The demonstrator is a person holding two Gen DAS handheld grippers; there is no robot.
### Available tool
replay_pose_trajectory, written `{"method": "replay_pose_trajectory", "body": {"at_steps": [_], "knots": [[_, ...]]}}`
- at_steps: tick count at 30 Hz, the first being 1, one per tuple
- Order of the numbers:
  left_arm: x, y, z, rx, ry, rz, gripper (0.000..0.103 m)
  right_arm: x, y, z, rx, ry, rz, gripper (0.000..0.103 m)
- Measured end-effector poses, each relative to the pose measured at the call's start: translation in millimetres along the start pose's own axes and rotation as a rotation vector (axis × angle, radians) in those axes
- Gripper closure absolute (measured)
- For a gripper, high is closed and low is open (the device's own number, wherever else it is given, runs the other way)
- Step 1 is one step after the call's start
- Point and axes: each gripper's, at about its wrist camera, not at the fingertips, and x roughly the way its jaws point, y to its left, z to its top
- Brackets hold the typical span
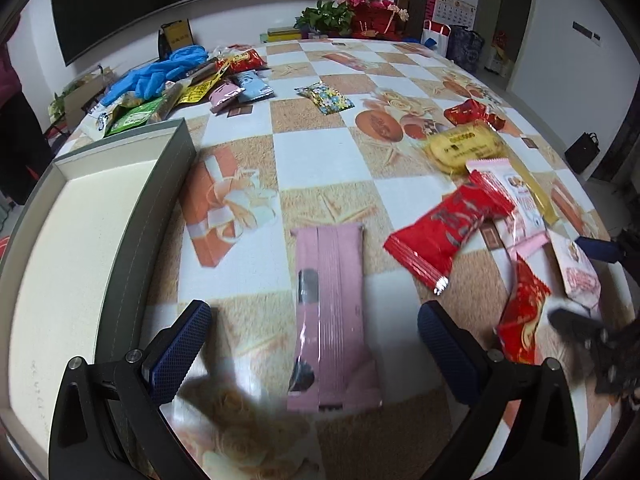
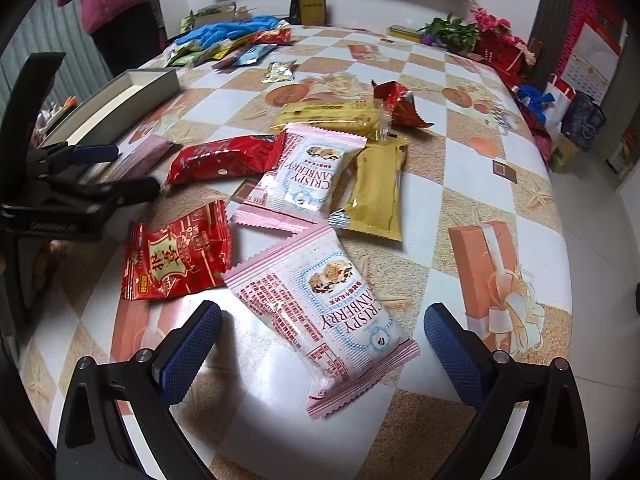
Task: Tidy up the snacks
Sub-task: 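Grasp the white-and-pink CRISPY CRANBERRY pack with the right tool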
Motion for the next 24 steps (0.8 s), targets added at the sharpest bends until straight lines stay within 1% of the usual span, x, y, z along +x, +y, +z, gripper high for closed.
{"method": "replay_pose_trajectory", "body": {"at_steps": [1, 2, 3, 4, 5, 7, 10, 15, 16, 18, 19, 20, 22, 23, 24], "knots": [[-1, 0, -4, -0.003, -0.016, -0.002, 0.0, -2, 1, 0, -0.008, -0.007, 0.005, 0.017], [-2, 0, -5, -0.004, -0.017, -0.002, 0.0, -4, 3, 1, -0.015, -0.014, 0.008, 0.037], [-2, 0, -5, -0.007, -0.011, -0.001, 0.0, -7, 5, 3, -0.019, -0.017, 0.011, 0.052], [-2, -1, -6, -0.001, -0.009, -0.001, 0.0, -8, 6, 5, -0.024, -0.007, 0.01, 0.057], [-2, 0, -6, -0.001, -0.012, -0.004, 0.0, -8, 8, 6, -0.028, -0.003, 0.012, 0.059], [-3, 0, -6, 0.003, -0.01, -0.004, 0.0, -8, 11, 5, -0.027, -0.002, 0.0, 0.059], [-3, -1, -4, 0.007, 0.004, -0.002, 0.0, -8, 10, 2, 0.015, -0.027, -0.006, 0.058], [0, 1, 1, 0.006, 0.013, -0.006, 0.001, -9, 14, -1, 0.037, -0.069, -0.024, 0.053], [-1, 1, 1, -0.008, 0.007, 0.002, 0.005, -9, 14, -1, 0.045, -0.076, -0.025, 0.053], [-7, 1, 2, -0.018, -0.036, 0.022, 0.042, -8, 15, -1, 0.044, -0.084, -0.028, 0.05], [-9, 1, 4, -0.021, -0.043, 0.022, 0.077, -8, 16, -1, 0.044, -0.089, -0.031, 0.049], [-8, 1, 6, -0.025, -0.034, 0.029, 0.078, -7, 16, -1, 0.047, -0.095, -0.032, 0.048], [-7, 1, 9, -0.027, -0.034, 0.022, 0.078, -5, 16, -2, 0.045, -0.093, -0.026, 0.019], [-7, 0, 8, -0.023, -0.046, 0.015, 0.078, -1, 17, -1, 0.041, -0.067, -0.02, 0.0], [-7, 1, 7, -0.023, -0.053, 0.014, 0.078, 1, 20, -1, 0.027, -0.051, -0.012, 0.0]]}}
